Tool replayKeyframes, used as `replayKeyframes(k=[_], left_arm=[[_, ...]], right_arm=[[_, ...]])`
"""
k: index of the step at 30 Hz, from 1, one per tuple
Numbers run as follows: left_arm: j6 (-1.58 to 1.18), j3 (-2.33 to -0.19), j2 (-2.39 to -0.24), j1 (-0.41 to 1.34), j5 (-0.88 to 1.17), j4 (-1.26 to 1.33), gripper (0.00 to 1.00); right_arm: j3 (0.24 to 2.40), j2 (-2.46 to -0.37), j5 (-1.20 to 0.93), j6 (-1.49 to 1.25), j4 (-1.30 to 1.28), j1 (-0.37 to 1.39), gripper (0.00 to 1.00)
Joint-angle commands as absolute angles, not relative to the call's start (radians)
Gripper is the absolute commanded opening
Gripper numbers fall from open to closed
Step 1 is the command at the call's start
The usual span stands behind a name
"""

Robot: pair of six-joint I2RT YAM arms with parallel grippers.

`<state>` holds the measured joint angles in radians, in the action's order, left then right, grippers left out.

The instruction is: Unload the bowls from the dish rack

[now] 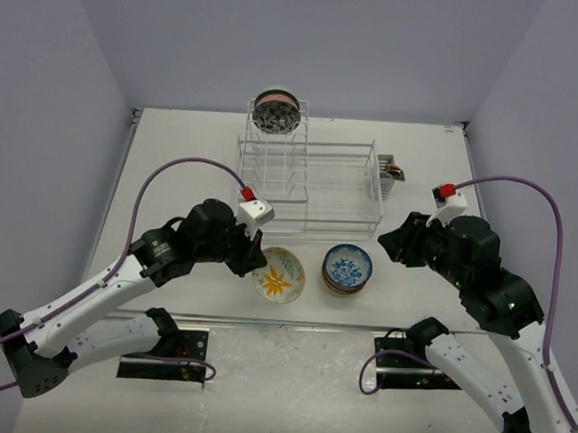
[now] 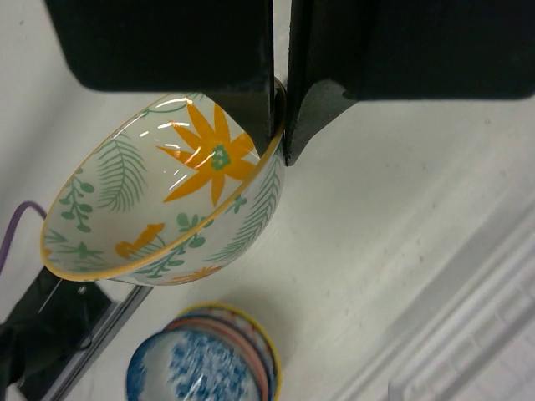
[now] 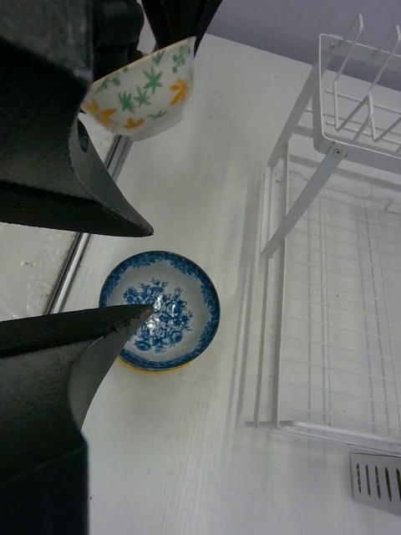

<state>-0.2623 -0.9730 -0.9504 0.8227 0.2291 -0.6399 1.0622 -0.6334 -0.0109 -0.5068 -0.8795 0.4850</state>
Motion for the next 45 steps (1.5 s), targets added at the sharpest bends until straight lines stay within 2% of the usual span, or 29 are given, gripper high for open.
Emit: replayKeyframes(k=[1, 8, 17, 22, 23, 24, 27, 34, 41, 42, 43, 45], left_arm=[[-0.328, -0.895, -0.919, 0.838, 0.198, -0.675, 0.00], [-0.374, -0.747, -1.015, 0.838, 0.147, -0.588, 0.00], [-0.348, -0.767, -1.318, 0.836, 0.160, -0.531, 0.02], [-0.344, -0.769, -1.374, 0.836, 0.149, -0.506, 0.12], [-0.347, -0.769, -1.374, 0.836, 0.149, -0.500, 0.16], [-0.347, -0.770, -1.374, 0.836, 0.149, -0.499, 0.26], [-0.350, -0.776, -1.374, 0.838, 0.129, -0.509, 0.37], [-0.379, -0.821, -1.281, 0.838, 0.072, -0.518, 0.52], [-0.359, -0.963, -1.045, 0.836, 0.020, -0.575, 0.73], [-0.336, -0.989, -1.025, 0.838, 0.014, -0.577, 0.83], [-0.316, -1.021, -1.005, 0.838, -0.062, -0.584, 0.97], [-0.281, -1.148, -1.008, 0.838, -0.228, -0.629, 1.00]], right_arm=[[1.075, -0.624, -0.008, -0.488, -0.896, 0.486, 0.40], [1.060, -0.629, -0.018, -0.479, -0.911, 0.486, 0.41], [1.012, -0.606, -0.031, -0.472, -0.916, 0.485, 0.43], [1.002, -0.594, -0.026, -0.472, -0.923, 0.486, 0.45], [1.000, -0.591, -0.025, -0.472, -0.925, 0.485, 0.45], [0.999, -0.588, -0.025, -0.472, -0.925, 0.485, 0.45], [0.991, -0.583, -0.028, -0.472, -0.919, 0.485, 0.45], [0.986, -0.584, -0.029, -0.474, -0.920, 0.486, 0.45], [1.000, -0.580, -0.025, -0.476, -0.928, 0.485, 0.45], [1.003, -0.581, -0.023, -0.474, -0.928, 0.485, 0.45], [1.005, -0.580, -0.023, -0.472, -0.928, 0.485, 0.45], [1.011, -0.580, -0.023, -0.471, -0.923, 0.485, 0.45]])
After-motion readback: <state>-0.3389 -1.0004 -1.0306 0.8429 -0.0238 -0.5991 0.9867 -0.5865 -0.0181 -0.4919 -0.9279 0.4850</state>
